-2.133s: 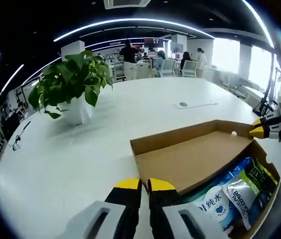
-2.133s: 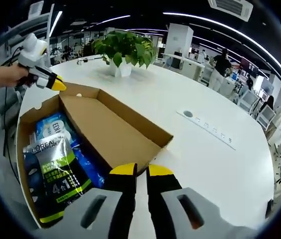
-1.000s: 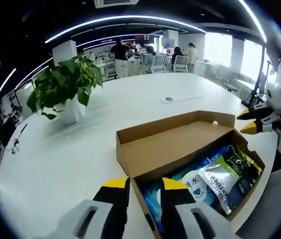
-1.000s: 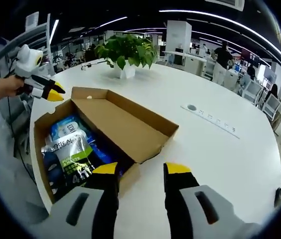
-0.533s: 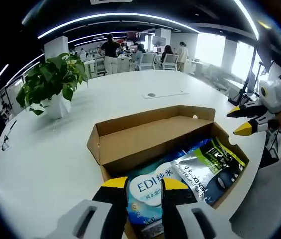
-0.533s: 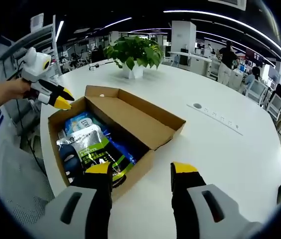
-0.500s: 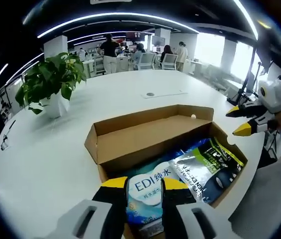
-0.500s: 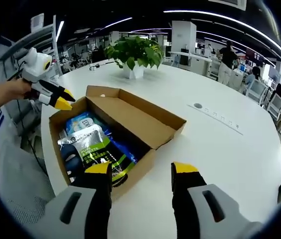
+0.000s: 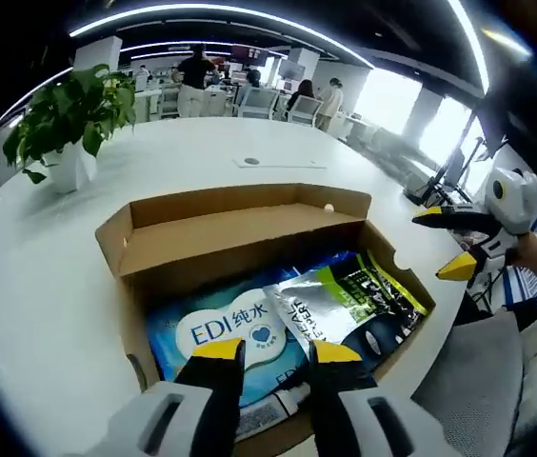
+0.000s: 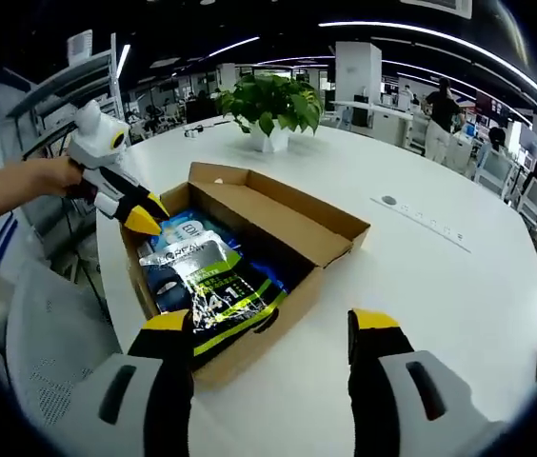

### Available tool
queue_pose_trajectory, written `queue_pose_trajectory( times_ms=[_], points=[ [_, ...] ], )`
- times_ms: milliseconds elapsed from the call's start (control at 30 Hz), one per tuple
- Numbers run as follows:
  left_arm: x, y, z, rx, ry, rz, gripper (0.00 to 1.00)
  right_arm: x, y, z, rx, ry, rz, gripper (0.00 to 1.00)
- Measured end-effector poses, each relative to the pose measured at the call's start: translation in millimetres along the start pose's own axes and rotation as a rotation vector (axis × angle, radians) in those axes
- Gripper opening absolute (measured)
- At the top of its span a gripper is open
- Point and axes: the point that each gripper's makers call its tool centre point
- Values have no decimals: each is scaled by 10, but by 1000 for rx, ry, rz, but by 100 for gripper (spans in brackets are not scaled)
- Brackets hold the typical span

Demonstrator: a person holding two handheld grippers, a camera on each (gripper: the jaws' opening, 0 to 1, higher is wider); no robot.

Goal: Operate the shoe box by opening the lid, removing the specified soft item, and placing it in the target area until the item is outside and the box remains undamaged.

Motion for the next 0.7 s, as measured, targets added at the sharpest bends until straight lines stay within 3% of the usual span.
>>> queue_pose_trajectory(
  times_ms=[200,700],
  points=[
    [-105,-91,-58,33,55,-72,27,121,36,-55,0,12,7,65],
    [-252,-298,-169,118,138,-172,21,360,41,-122,-16,33,25,66]
  ],
)
Point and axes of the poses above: the point that each gripper's makers call its tool centre point, and the gripper's own axes: y roughly backward along the fingers, x roughly to its left, z roughly out of its top, and after that the axes turned 11 degrees about x, right-handed
